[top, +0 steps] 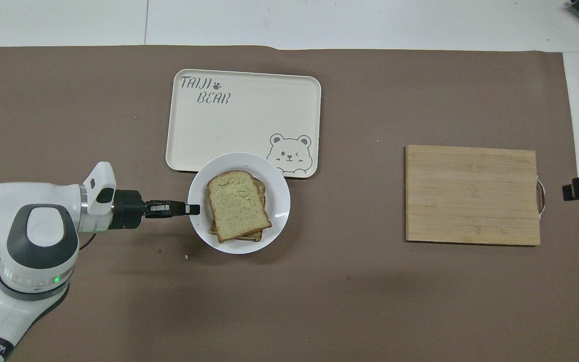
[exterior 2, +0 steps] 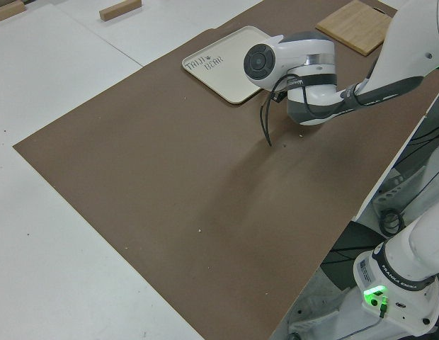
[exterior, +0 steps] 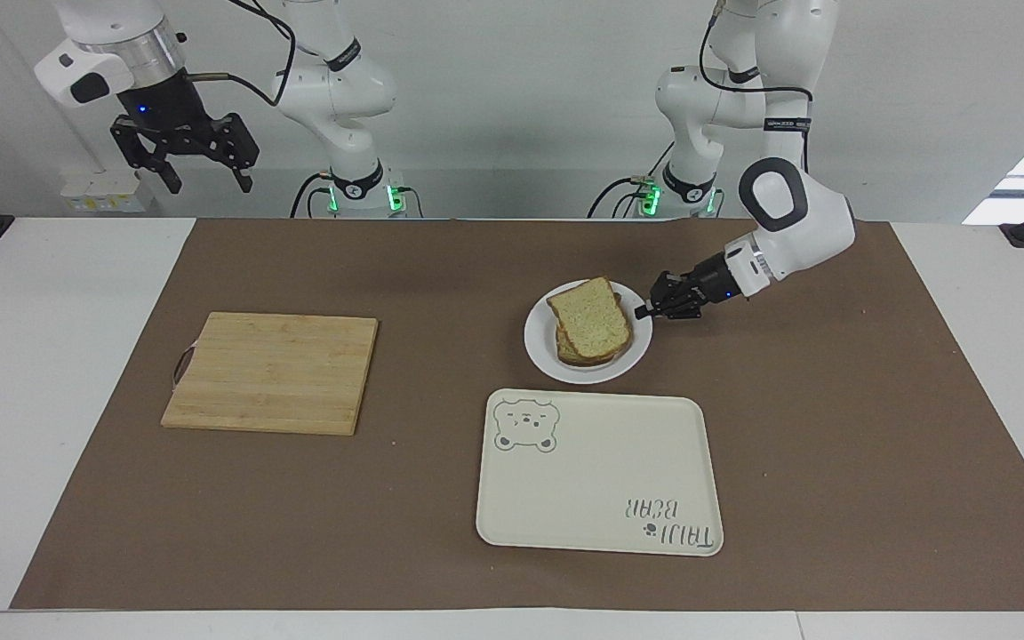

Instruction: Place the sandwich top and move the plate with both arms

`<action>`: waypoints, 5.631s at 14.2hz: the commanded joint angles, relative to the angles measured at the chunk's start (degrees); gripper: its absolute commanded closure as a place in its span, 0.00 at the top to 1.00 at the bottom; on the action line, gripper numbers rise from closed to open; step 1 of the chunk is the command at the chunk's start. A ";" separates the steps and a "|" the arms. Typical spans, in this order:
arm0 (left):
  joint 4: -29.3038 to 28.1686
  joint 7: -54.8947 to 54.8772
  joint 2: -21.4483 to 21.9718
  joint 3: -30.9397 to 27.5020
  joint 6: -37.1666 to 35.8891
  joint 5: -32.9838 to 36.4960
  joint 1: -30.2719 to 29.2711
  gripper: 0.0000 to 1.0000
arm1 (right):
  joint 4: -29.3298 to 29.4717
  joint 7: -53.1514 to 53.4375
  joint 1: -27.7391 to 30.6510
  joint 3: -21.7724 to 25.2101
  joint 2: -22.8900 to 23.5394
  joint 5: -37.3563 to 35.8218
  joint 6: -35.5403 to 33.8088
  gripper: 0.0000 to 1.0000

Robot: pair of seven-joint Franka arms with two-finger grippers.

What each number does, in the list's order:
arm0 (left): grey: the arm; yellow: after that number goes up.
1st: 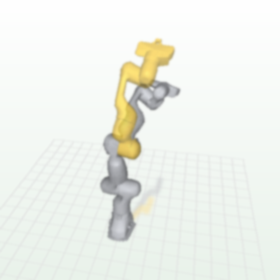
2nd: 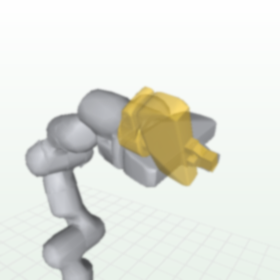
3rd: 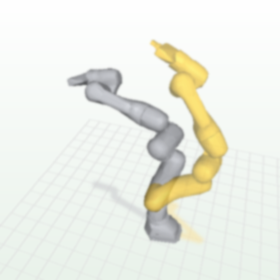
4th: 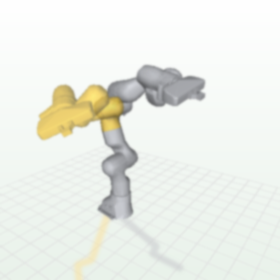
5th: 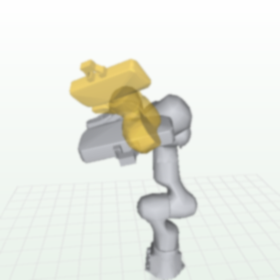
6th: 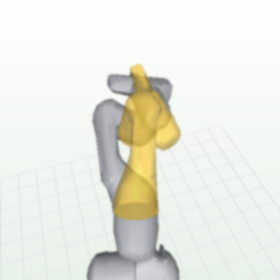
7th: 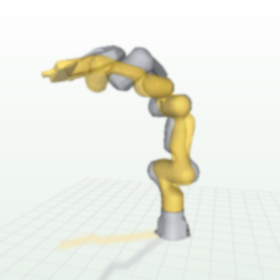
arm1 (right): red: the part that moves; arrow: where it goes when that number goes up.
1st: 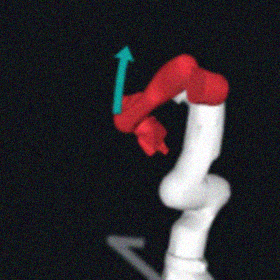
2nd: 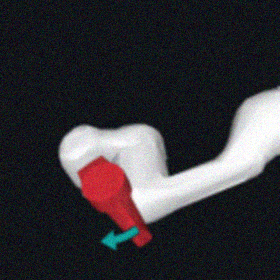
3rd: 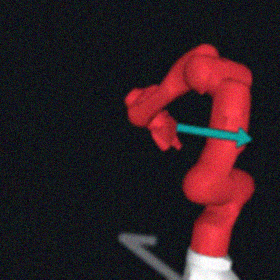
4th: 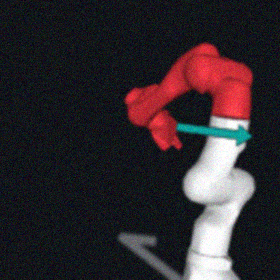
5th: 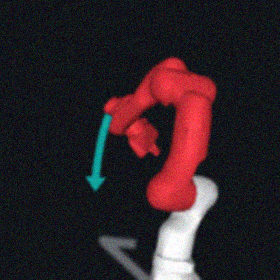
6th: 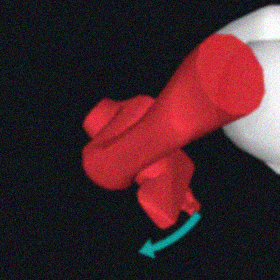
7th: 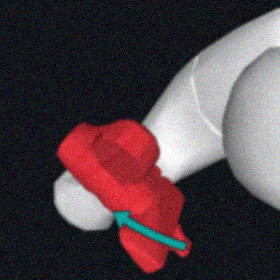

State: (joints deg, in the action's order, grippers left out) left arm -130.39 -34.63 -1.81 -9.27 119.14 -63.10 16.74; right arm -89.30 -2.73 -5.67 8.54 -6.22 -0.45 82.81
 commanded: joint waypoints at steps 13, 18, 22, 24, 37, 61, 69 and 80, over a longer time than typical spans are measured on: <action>41.18 10.72 -30.17 0.39 -11.39 5.71 -8.48 0.00 | 0.53 -1.31 0.31 -0.37 0.15 -0.17 0.07 1.00; 42.68 11.25 -31.76 0.48 -8.85 6.50 -5.94 0.00 | 0.53 -1.31 0.31 -0.37 0.15 -0.17 -0.01 1.00; 40.93 11.34 -31.50 0.48 -7.78 9.40 -3.30 0.00 | 0.53 -1.31 0.31 -0.37 0.15 -0.17 -0.01 1.00; 40.66 11.86 -31.58 0.39 -6.12 10.28 -1.54 0.00 | 0.62 -1.31 0.31 -0.37 0.15 -0.17 -0.01 1.00; 38.54 13.89 -32.55 0.48 5.14 21.25 3.66 0.38 | 0.62 -1.31 0.31 -0.37 0.15 -0.17 0.07 1.00; 58.31 13.54 -5.84 -10.07 -35.88 59.32 -4.08 1.00 | 0.53 -1.31 0.31 -0.37 0.15 -0.17 -0.01 1.00; 57.53 14.15 0.58 -9.90 -44.87 58.09 -6.45 1.00 | 0.62 -1.31 0.31 -0.37 0.15 -0.17 -0.01 1.00; 57.53 14.06 0.67 -9.02 -41.79 58.28 -9.07 1.00 | 0.62 -1.31 0.31 -0.37 0.15 -0.17 0.07 1.00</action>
State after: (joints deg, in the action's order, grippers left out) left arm -72.38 -20.50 -1.80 -18.94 76.92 -4.77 10.44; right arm -89.29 -2.73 -5.68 8.41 -6.22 -0.45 82.81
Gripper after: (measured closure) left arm 0.000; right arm 0.000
